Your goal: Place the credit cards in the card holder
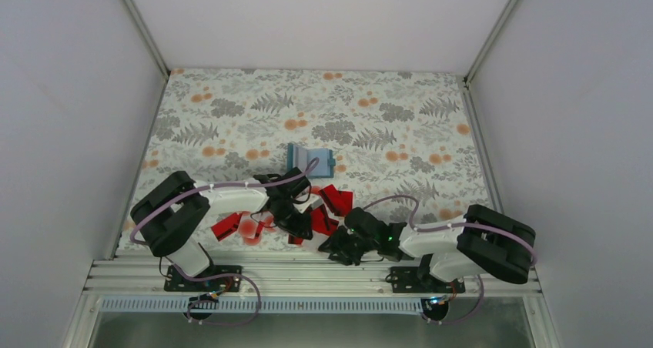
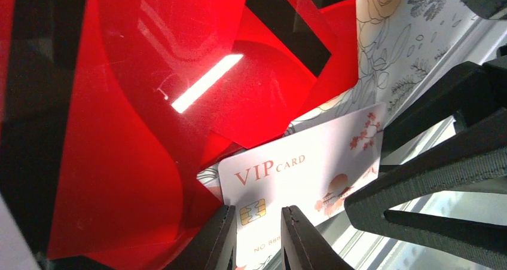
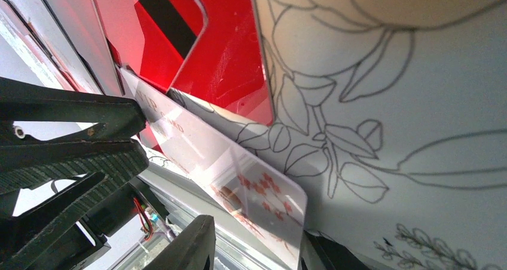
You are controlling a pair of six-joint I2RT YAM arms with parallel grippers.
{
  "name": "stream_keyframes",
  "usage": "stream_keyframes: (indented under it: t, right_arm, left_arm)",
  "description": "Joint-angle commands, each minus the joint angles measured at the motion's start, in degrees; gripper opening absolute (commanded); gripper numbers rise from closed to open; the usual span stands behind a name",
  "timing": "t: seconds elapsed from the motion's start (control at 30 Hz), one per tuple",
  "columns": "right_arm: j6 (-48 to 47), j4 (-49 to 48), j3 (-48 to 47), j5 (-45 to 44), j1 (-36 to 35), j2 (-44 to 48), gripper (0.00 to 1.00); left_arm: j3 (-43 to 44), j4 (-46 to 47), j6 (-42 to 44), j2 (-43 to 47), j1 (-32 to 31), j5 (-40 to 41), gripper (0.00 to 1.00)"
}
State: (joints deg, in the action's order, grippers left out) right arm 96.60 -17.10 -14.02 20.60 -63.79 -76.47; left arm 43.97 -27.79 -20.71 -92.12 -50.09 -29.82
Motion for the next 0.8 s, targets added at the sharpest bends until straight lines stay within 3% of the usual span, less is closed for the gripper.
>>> stream_keyframes:
  t: [0.0,0.23,0.6,0.77]
  right_arm:
    - [0.84,-2.30,-0.88,-5.33,-0.47,0.53,0.32]
    - [0.02,3.21,-2.45,-5.89,-0.55,3.13,0.28]
    - [-2.22,10.79,-5.86,-5.31,-0.61,3.04,0.05]
    - [-3.59,12.59,-6.40,-5.94,-0.03,4.45,0.04]
  left_arm:
    - [-2.63,0.16,-0.94,-1.31,-0.46,-0.64,0.21]
    - [-2.74,0.51,-0.86,-1.63,-0.45,-0.69,0.21]
    - [-1.34,0.01,-1.00,-2.37,-0.45,0.23,0.21]
    - [1.31,-2.37,-1.59,-0.99,-0.36,3.50,0.22]
